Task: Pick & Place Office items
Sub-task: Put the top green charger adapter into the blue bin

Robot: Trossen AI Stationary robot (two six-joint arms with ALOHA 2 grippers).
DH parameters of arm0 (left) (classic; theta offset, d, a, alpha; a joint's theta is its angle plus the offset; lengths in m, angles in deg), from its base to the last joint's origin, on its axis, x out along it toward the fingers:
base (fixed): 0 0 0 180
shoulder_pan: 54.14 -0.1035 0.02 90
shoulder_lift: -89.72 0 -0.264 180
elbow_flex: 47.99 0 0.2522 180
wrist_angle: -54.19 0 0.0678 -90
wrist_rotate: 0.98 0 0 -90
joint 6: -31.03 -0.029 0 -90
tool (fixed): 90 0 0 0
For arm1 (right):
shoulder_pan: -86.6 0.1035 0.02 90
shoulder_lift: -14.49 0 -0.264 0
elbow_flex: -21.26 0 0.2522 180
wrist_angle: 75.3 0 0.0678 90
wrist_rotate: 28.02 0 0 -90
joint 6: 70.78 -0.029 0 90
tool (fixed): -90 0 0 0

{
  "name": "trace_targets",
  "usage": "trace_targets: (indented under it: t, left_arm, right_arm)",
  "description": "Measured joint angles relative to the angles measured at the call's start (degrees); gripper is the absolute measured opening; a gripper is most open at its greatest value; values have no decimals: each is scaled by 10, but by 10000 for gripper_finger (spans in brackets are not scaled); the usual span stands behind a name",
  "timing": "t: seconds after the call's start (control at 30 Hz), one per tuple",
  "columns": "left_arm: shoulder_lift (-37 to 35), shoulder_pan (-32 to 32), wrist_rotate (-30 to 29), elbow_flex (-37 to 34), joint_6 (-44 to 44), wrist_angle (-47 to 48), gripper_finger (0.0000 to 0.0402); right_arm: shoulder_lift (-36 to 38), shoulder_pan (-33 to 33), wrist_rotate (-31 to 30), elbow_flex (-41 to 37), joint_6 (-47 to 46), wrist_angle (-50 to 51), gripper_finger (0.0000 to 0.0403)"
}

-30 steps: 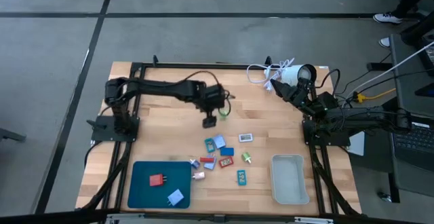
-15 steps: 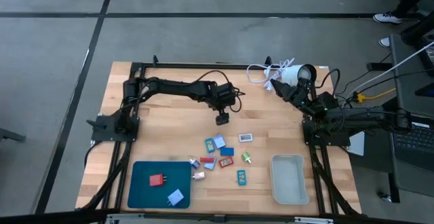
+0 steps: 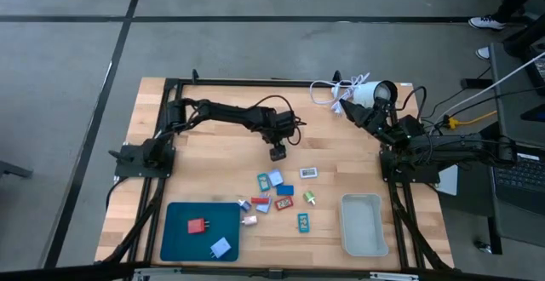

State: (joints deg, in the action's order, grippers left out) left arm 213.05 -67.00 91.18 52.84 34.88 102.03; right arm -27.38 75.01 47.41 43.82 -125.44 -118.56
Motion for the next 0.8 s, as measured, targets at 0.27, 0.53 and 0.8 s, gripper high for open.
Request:
trace_targets:
  t: [0.27,0.53,0.8]
  left_arm:
    - [-49,-15,73,15,4,12,137]
    - [-221,-62,187,21,4,40,137]
    - [-396,-46,299,22,-4,216,137]
  right_arm:
    - [0,0,0,0,0,0,284]
    - [0,0,0,0,11,0,284]
    - [0,0,0,0,12,0,284]
